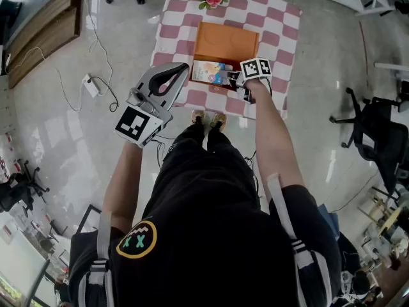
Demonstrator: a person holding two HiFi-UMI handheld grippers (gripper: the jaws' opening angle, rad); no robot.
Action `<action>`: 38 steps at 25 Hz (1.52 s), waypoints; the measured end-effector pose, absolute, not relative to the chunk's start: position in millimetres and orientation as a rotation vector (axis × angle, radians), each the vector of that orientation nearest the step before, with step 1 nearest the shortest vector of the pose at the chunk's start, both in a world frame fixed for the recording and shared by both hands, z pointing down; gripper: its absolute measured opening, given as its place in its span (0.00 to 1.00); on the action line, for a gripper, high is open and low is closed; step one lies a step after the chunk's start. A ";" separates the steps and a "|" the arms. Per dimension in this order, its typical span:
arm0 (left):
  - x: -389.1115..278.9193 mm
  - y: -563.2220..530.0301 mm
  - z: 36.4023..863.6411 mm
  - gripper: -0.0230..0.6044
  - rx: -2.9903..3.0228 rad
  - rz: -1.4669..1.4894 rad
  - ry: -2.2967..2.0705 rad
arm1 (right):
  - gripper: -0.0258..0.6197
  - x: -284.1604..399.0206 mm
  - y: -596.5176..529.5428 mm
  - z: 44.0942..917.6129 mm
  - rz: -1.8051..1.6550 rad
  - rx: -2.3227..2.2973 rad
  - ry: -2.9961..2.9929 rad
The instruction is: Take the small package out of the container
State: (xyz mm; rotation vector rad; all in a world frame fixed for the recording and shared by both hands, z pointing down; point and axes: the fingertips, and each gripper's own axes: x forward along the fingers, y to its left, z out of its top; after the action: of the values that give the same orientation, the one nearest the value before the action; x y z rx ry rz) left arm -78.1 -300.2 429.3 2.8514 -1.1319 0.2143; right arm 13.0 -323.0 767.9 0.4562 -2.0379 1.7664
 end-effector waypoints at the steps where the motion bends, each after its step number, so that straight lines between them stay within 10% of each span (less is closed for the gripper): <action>1: -77.0 -299.9 428.4 0.06 2.856 0.213 -1.129 | 0.07 11.8 -322.6 764.5 1.759 0.445 -2.055; 38: -40.9 -288.9 377.0 0.06 3.025 0.131 -1.021 | 0.07 48.8 -330.8 436.7 0.656 0.766 -2.886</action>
State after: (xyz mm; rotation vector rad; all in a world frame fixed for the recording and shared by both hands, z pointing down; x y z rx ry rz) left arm -40.9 -288.9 377.0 3.0252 -1.0206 0.1306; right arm 48.8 -330.8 436.7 0.7662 -2.8859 0.6560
